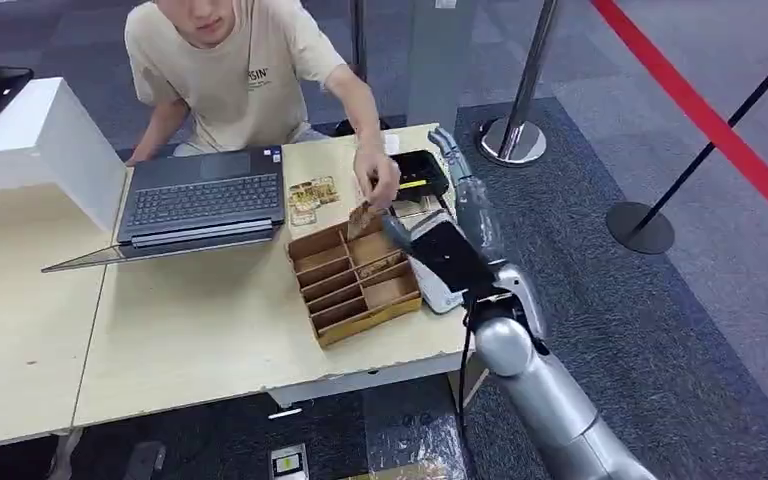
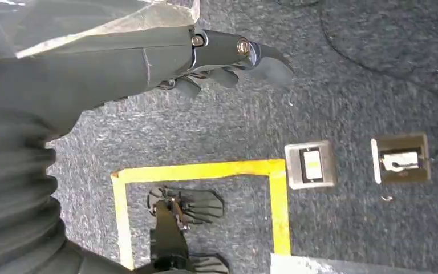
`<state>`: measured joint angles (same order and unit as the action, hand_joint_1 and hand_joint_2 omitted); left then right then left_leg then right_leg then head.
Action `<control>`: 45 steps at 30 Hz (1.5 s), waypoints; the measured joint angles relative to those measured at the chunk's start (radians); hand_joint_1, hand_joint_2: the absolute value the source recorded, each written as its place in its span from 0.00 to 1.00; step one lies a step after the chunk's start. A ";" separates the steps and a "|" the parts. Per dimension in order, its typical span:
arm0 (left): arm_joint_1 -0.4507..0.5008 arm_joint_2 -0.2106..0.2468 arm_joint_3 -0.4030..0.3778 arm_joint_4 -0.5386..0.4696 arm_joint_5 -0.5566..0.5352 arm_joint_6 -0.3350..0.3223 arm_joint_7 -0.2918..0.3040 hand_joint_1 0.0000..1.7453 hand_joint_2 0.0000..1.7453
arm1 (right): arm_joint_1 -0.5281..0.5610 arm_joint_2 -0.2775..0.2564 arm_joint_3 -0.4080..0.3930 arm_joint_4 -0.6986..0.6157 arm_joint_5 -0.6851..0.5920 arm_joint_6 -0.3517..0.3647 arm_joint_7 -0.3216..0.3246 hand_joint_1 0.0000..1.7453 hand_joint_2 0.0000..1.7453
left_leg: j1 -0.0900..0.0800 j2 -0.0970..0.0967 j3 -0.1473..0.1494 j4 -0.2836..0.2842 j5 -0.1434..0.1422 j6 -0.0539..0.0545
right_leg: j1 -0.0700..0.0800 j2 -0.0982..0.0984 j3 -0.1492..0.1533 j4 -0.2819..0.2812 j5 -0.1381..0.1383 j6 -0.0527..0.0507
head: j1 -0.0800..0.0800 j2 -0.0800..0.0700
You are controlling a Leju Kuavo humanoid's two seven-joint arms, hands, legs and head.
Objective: Pass the card to the sensor for recognition and then transmit it.
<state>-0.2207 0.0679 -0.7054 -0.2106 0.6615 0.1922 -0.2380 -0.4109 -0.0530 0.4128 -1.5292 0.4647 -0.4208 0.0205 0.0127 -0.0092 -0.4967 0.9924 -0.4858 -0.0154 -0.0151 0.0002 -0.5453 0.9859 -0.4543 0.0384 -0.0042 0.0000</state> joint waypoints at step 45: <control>0.072 0.014 0.049 0.008 0.037 0.039 0.016 0.00 1.00 | 0.007 -0.012 -0.031 -0.588 -0.045 -0.102 0.331 0.00 0.00 | 0.000 0.000 0.000 0.000 0.000 0.000 | 0.000 0.000 0.000 0.000 0.000 0.000 | 0.000 0.000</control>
<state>-0.1485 0.0824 -0.6565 -0.2022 0.6985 0.2316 -0.2224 -0.4044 -0.0652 0.3819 -2.1176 0.4200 -0.5230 0.3513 0.0128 -0.0094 -0.4971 0.9923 -0.4857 -0.0154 -0.0152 0.0001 -0.5450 0.9859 -0.4543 0.0383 -0.0046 0.0000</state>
